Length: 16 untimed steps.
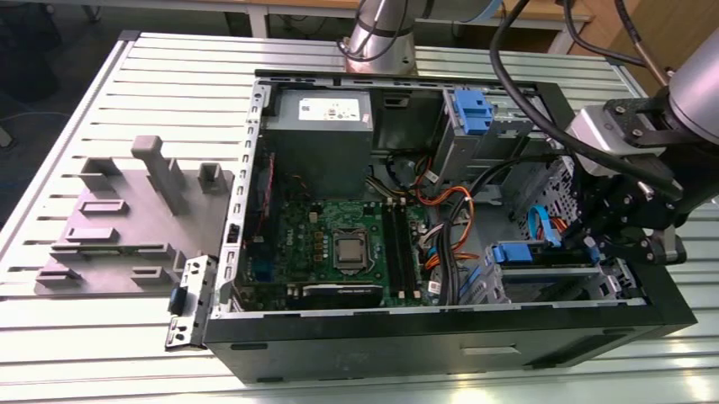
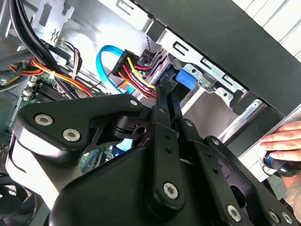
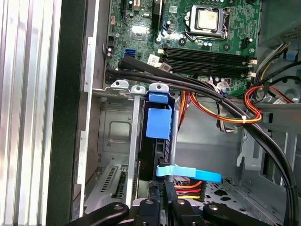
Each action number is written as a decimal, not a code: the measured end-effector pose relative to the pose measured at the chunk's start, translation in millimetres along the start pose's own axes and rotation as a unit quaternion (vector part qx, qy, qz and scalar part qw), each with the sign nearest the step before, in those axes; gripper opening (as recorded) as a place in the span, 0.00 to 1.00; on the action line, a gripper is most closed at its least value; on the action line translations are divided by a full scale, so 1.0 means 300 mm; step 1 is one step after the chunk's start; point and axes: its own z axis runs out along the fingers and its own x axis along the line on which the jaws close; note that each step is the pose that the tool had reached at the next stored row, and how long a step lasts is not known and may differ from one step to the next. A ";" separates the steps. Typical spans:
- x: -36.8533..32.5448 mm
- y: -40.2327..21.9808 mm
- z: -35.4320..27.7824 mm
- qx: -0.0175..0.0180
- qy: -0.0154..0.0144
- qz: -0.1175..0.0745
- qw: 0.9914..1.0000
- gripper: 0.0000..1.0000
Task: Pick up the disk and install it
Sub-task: 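Insert the second disk wire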
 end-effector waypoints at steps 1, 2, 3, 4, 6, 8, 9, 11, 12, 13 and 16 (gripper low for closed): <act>0.000 0.000 0.000 0.000 0.000 0.000 1.000 0.16; 0.000 0.001 0.000 0.000 0.000 0.000 1.000 0.16; 0.000 0.001 0.001 0.000 0.000 0.000 1.000 0.16; 0.000 0.002 0.001 0.000 0.000 0.000 1.000 0.16; 0.000 0.004 0.001 0.000 0.000 0.000 1.000 0.16; 0.000 0.004 0.001 0.000 0.001 0.000 1.000 0.16; 0.000 0.005 0.002 0.000 0.001 0.000 1.000 0.16; 0.000 0.005 0.004 0.000 0.001 0.000 1.000 0.16; 0.000 0.005 0.006 0.000 0.001 0.000 1.000 0.16; 0.000 0.006 0.007 0.000 0.001 0.000 1.000 0.16; 0.000 0.006 0.008 0.000 0.001 0.000 1.000 0.16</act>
